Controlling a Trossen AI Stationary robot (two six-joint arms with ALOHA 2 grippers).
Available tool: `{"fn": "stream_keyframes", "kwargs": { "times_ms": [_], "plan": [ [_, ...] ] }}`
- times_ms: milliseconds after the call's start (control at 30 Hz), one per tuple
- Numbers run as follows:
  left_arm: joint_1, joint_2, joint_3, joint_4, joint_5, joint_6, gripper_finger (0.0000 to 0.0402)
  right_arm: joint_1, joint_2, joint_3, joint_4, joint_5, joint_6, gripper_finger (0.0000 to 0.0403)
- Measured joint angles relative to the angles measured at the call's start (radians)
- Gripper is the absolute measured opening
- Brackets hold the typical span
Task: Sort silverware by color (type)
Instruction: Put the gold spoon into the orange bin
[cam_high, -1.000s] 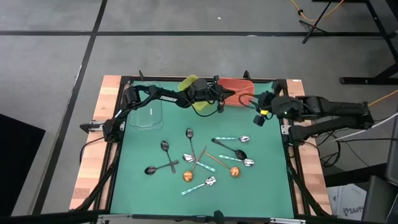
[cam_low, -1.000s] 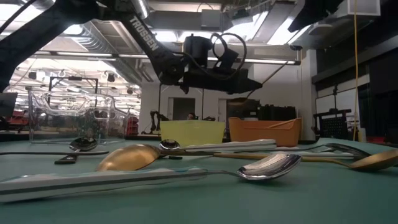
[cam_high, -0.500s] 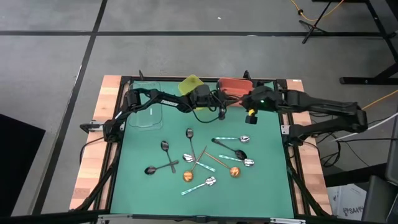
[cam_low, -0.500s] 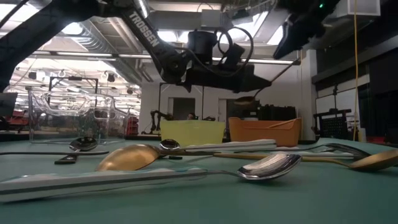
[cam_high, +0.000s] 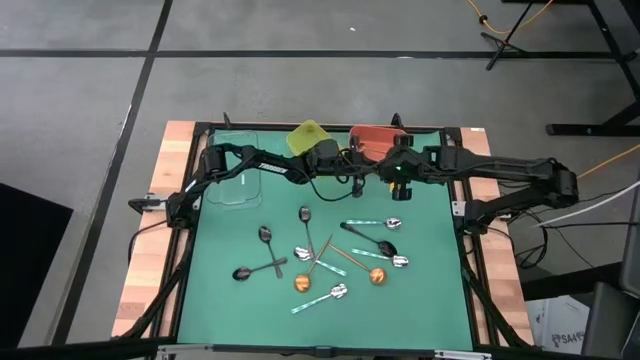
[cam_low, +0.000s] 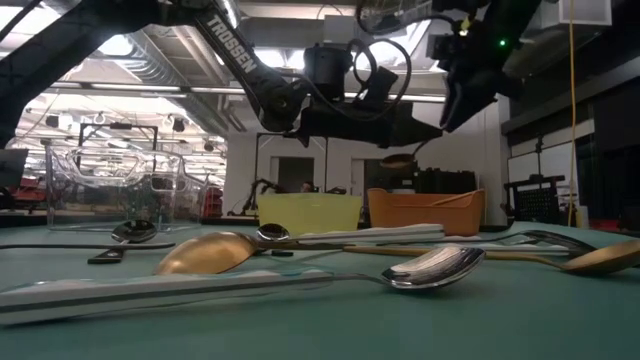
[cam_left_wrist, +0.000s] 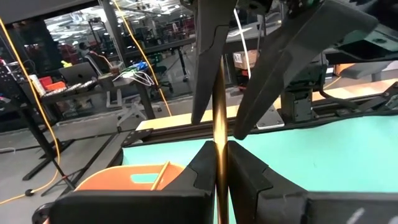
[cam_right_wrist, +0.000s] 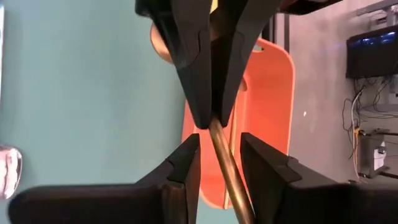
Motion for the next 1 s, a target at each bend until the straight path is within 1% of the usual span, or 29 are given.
{"fn": "stream_keyframes", "kwargs": {
  "times_ms": [167, 433, 500, 700, 800, 900, 1000],
  "plan": [
    [-0.006, 0.000, 0.000, 0.004, -0.001, 0.001, 0.0018, 0.000, 0.003, 0.000, -0.016, 0.042, 0.000, 0.0104],
    [-0.009, 0.000, 0.000, 0.004, -0.004, 0.000, 0.0018, 0.000, 0.003, 0.000, -0.021, 0.051, 0.002, 0.0099],
    [-0.009, 0.000, 0.000, 0.003, -0.008, 0.001, 0.0018, 0.000, 0.003, 0.000, -0.021, 0.051, 0.002, 0.0088],
    [-0.009, 0.000, 0.000, 0.004, -0.005, 0.009, 0.0018, 0.000, 0.003, 0.000, -0.031, 0.041, -0.005, 0.0036],
    [-0.009, 0.000, 0.000, 0.003, -0.004, 0.027, 0.0018, 0.001, 0.003, 0.000, -0.035, 0.037, -0.008, 0.0016],
    [-0.014, -0.001, 0.000, 0.004, -0.011, 0.073, 0.0023, 0.001, 0.003, 0.000, -0.037, 0.040, -0.007, 0.0006],
    [-0.021, -0.001, 0.000, 0.007, -0.028, 0.106, 0.0036, 0.001, 0.003, 0.000, -0.044, 0.043, 0.004, 0.0006]
  ]
}}
